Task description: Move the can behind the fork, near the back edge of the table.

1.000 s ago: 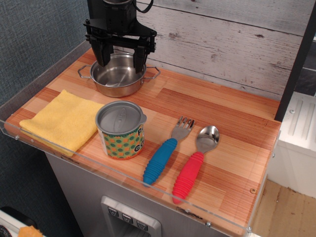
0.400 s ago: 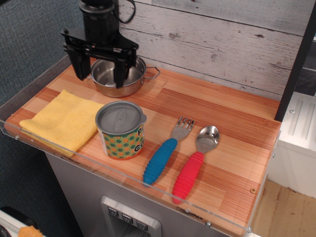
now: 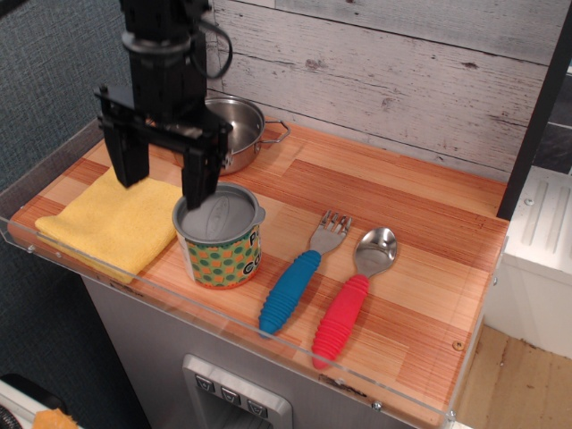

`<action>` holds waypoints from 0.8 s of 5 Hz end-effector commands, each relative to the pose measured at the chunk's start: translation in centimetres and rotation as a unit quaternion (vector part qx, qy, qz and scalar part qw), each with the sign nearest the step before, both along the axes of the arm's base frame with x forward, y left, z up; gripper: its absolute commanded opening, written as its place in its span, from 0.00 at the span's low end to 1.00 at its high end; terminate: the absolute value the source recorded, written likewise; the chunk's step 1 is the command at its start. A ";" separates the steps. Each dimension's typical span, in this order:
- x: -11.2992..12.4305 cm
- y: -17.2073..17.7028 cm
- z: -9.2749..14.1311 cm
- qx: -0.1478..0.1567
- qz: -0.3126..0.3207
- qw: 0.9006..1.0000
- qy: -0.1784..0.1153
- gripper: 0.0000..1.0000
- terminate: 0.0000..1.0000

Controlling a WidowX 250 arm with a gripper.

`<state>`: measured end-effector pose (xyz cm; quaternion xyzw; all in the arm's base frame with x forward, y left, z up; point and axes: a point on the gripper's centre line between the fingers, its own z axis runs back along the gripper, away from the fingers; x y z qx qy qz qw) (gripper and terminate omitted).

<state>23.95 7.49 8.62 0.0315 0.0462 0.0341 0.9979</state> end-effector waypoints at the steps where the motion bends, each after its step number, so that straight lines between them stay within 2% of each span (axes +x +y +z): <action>1: -3.2 -1.6 -0.4 -0.005 -0.078 0.997 -0.003 1.00 0.00; 2: -3.7 -1.7 -1.1 0.003 -0.083 0.996 0.009 1.00 0.00; 3: -2.9 -1.6 -2.1 0.051 -0.074 0.996 0.015 1.00 0.00; 4: -1.7 -1.9 -2.9 0.040 -0.089 0.995 -0.013 1.00 0.00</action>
